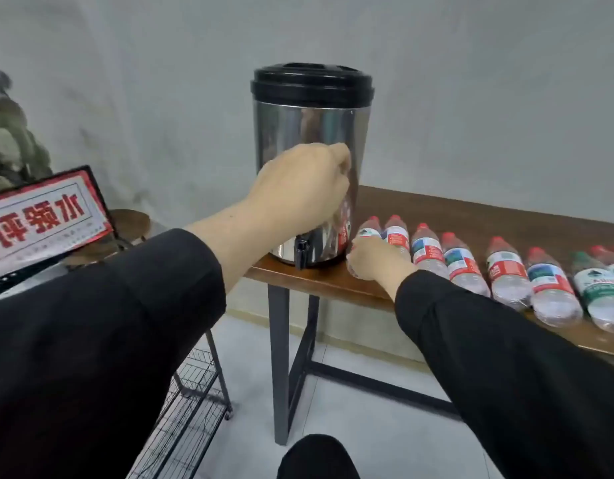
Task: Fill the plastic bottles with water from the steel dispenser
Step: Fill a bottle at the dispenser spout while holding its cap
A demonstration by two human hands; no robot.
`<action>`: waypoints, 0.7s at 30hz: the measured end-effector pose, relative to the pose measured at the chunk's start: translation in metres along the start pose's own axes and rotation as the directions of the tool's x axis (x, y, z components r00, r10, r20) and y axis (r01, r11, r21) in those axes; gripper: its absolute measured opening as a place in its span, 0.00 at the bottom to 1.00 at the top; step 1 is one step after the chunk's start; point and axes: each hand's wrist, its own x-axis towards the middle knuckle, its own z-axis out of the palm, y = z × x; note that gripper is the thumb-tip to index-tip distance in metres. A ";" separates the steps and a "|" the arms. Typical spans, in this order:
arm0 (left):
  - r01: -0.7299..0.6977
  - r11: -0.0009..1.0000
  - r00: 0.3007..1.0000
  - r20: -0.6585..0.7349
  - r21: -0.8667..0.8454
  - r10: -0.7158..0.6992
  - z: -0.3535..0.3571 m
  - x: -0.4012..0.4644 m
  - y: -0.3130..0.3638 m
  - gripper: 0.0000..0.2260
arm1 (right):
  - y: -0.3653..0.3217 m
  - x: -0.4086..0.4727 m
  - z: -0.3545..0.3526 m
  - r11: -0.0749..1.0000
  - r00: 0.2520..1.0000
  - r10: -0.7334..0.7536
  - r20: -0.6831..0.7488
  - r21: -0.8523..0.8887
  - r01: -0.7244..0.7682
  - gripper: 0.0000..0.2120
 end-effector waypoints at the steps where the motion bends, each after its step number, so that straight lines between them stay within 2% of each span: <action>1: 0.009 1.000 1.000 0.021 0.002 -0.009 0.000 -0.003 -0.007 0.12 | -0.002 0.000 0.006 1.000 1.000 0.012 -0.023 0.027 -0.012 0.20; 5: 0.046 0.999 0.999 0.015 0.003 -0.046 0.003 -0.013 -0.029 0.13 | -0.004 0.001 0.022 0.980 0.958 0.120 -0.260 0.188 -0.071 0.25; 7: 0.055 0.998 0.998 0.024 -0.007 -0.055 0.005 -0.015 -0.034 0.13 | -0.004 0.002 0.025 0.966 0.953 0.155 -0.262 0.241 -0.091 0.29; 11: 0.093 0.996 0.995 0.041 -0.010 -0.092 0.008 -0.019 -0.038 0.14 | 0.000 0.004 0.020 0.924 0.950 0.244 -0.196 0.345 -0.166 0.33; 14: 0.117 0.993 0.992 0.050 -0.013 -0.116 0.005 -0.021 -0.038 0.15 | 0.005 0.006 0.014 0.871 0.958 0.283 -0.054 0.433 -0.233 0.40; 18: 0.150 0.989 0.987 0.065 -0.013 -0.149 -0.005 -0.027 -0.028 0.15 | 0.013 0.000 0.007 0.715 0.931 0.343 0.127 0.607 -0.346 0.44; 21: 0.165 0.986 0.985 0.057 -0.020 -0.163 -0.014 -0.033 -0.016 0.15 | 0.020 -0.013 0.002 0.525 0.907 0.375 0.191 0.763 -0.377 0.41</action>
